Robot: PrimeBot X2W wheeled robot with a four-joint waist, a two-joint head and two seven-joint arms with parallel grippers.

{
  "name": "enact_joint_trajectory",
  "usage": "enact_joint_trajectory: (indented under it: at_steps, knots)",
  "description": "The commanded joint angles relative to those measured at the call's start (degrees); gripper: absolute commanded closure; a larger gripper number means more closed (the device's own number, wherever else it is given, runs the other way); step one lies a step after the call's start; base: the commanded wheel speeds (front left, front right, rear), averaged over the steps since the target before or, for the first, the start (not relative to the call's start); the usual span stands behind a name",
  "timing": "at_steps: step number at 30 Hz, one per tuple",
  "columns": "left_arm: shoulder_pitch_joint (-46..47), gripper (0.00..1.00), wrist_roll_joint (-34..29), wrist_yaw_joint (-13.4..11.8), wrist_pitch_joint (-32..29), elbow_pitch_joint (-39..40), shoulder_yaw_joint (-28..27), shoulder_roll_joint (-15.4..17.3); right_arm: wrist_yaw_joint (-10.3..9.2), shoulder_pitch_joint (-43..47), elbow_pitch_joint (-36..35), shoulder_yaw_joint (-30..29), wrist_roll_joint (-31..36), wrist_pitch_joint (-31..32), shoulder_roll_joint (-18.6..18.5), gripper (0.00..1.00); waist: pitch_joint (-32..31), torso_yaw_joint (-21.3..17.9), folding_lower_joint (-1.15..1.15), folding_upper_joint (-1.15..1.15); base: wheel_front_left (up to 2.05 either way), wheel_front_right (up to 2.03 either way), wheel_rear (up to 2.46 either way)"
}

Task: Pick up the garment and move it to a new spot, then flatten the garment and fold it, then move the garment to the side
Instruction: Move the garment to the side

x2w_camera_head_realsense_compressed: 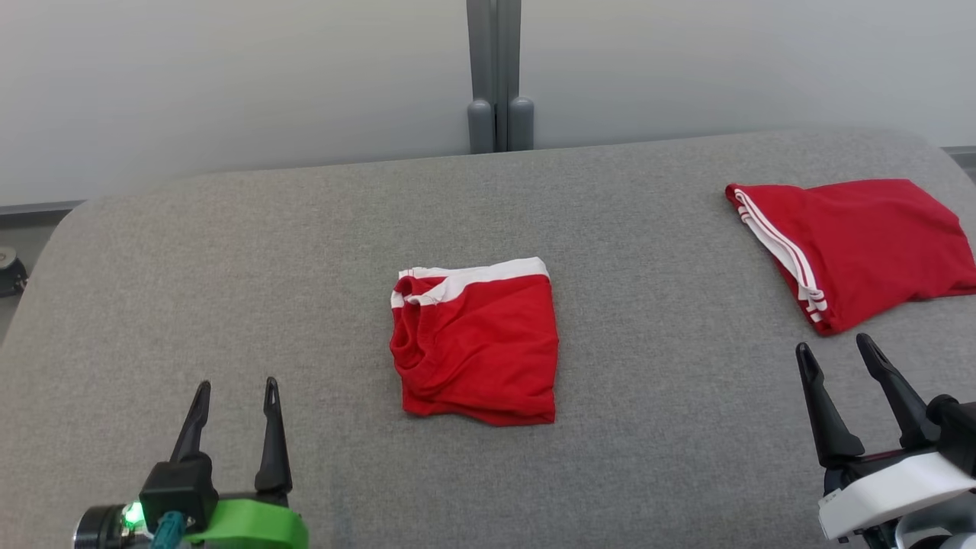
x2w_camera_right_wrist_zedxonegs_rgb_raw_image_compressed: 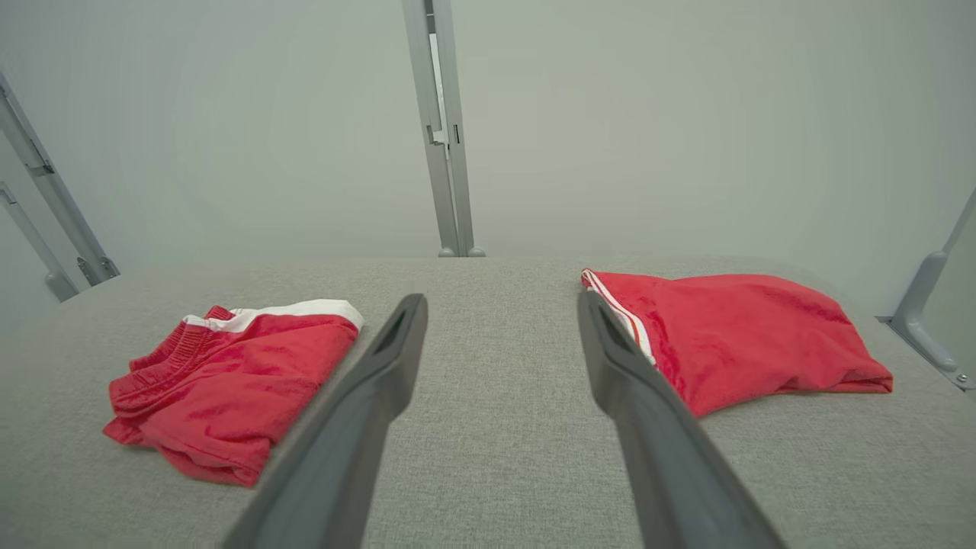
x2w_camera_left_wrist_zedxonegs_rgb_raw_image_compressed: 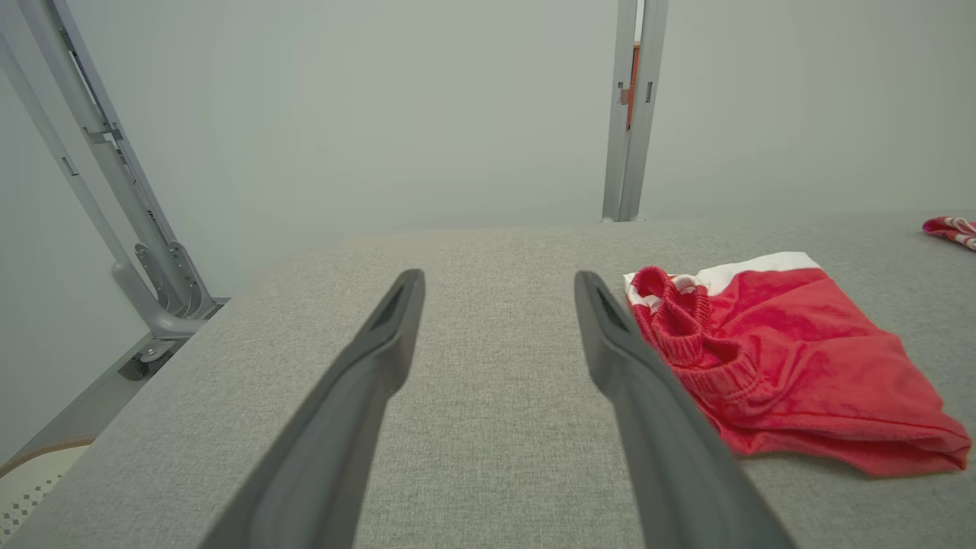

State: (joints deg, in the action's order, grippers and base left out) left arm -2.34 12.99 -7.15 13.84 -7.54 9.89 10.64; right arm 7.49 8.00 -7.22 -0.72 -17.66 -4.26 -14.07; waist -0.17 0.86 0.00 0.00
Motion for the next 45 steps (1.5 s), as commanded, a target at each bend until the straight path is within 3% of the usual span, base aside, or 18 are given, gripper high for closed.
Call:
enact_joint_trajectory:
  at_steps: [1,9,16,26,29,30,31,32,40,45]
  knots:
    - [2.19,0.0,-0.29,0.05,0.44,0.58,0.1,0.01,-0.02,-0.5,0.46,0.05,-0.65,0.15,-0.67,0.0,1.8,1.33,0.0,0.0,0.0,0.0,0.0]
    - [9.0,0.0,-1.54,1.0,1.18,1.17,1.54,-1.71,-0.02,-7.06,6.08,3.5,-2.81,1.33,-2.81,0.0,10.42,7.37,0.0,0.0,0.0,0.0,0.0]
    - [14.3,0.0,-2.02,1.6,1.36,0.68,1.65,-3.99,-0.02,-15.2,16.66,10.25,-5.39,0.14,-1.95,0.0,15.2,12.6,0.0,0.0,0.0,0.0,0.0]
    - [15.07,0.0,-3.49,2.53,1.39,1.27,-0.24,-5.62,-0.02,-27.23,33.16,19.0,-9.3,-0.87,2.96,0.0,16.26,14.04,0.0,0.0,0.0,0.0,0.0]
    - [15.02,0.0,-3.95,2.67,1.39,1.12,-0.68,-5.95,-0.02,-29.13,37.46,21.27,-10.76,1.55,3.49,0.0,16.11,14.01,0.0,0.0,0.0,0.0,0.0]
    - [15.0,0.0,-4.15,2.79,1.39,1.09,-0.81,-6.05,-0.02,-29.38,38.52,21.69,-11.34,2.2,3.67,0.38,16.09,13.98,0.0,0.0,0.0,0.0,0.0]
    - [14.98,0.0,-4.33,2.97,1.39,1.07,-0.99,-6.15,-0.04,-29.56,39.51,22.47,-11.86,2.96,3.77,0.65,16.05,13.93,0.0,0.0,0.0,0.0,0.0]
    - [14.91,0.0,-4.4,3.08,1.39,1.08,-1.11,-6.2,-0.04,-29.75,39.93,22.81,-12.16,2.94,3.74,1.0,16.02,13.84,0.0,0.0,0.0,0.0,0.0]
    - [13.85,0.0,-5.47,3.47,1.35,1.31,-2.51,-6.54,-0.04,-31.18,37.75,26.41,-14.25,0.5,1.6,1.0,15.57,11.39,0.0,0.0,0.0,0.0,0.0]
    - [13.52,0.0,-6.15,3.74,1.35,2.11,-3.5,-6.23,-0.06,-31.23,35.6,27.54,-15.71,-1.35,-1.52,1.0,16.12,6.44,0.0,0.0,0.0,0.0,0.0]
